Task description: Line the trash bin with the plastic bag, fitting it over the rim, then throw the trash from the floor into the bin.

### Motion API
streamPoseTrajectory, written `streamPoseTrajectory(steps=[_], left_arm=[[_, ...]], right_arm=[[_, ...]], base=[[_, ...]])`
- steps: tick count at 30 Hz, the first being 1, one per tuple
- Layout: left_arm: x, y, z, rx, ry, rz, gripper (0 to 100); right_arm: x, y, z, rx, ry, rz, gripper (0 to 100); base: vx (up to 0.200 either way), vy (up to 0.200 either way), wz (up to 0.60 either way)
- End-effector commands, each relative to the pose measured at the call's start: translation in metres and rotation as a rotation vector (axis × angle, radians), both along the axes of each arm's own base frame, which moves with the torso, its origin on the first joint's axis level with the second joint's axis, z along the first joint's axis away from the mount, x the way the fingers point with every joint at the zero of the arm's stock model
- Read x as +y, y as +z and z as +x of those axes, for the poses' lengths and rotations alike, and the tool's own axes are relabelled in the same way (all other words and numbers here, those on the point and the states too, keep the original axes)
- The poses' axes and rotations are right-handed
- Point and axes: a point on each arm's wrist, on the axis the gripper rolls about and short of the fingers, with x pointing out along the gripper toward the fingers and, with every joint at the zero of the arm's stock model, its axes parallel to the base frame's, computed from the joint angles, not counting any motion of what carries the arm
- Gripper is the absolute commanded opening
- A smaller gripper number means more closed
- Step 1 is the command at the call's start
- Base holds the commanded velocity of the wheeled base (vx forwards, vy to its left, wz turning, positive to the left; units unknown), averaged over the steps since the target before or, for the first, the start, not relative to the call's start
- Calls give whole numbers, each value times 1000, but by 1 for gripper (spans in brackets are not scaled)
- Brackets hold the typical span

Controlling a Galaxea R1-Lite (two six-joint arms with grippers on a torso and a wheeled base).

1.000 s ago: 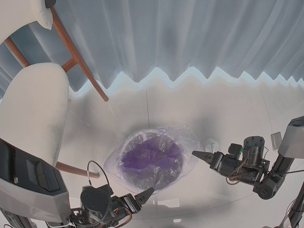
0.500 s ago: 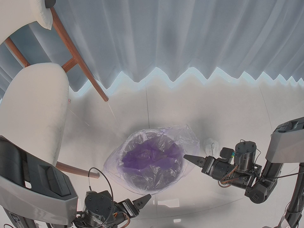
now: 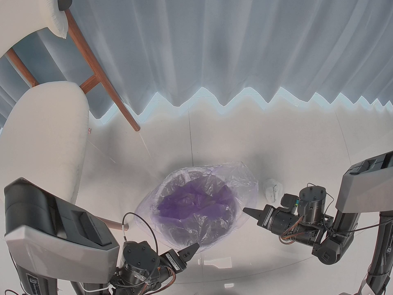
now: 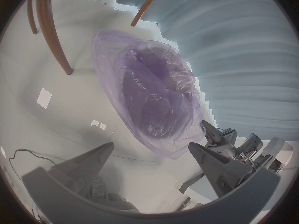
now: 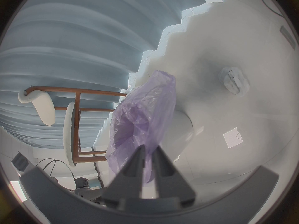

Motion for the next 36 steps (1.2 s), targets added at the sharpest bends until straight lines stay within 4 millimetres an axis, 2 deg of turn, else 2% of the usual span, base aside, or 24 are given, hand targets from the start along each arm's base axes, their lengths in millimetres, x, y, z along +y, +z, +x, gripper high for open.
streamPoseTrajectory(steps=[1, 5, 11, 12, 25, 32, 35, 36], left_arm=[[2, -4, 6, 5, 23, 6, 100], [1, -3, 13, -10, 41, -11, 100], [0, -4, 13, -11, 40, -10, 100], [-1, -4, 13, -11, 38, -10, 0], [2, -9, 9, 1, 57, 27, 0], [10, -16, -11, 52, 0, 115, 0], [11, -25, -18, 79, -23, 155, 0], [12, -35, -25, 104, -54, 210, 0]], right_arm=[[3, -4, -2, 14, 10, -6, 0], [3, -4, -2, 13, 13, -5, 0], [3, -4, -3, 12, 15, -6, 0], [3, -4, -3, 12, 15, -6, 0], [-2, -10, -11, 50, -1, -36, 0], [-7, -27, -25, 126, 7, -96, 0], [-6, -33, -30, 140, 11, -114, 0], [-4, -41, -35, 142, 14, -127, 0]], base=[[0, 0, 0], [0, 0, 0], [0, 0, 0], [0, 0, 0], [0, 0, 0], [0, 0, 0], [0, 0, 0], [0, 0, 0]])
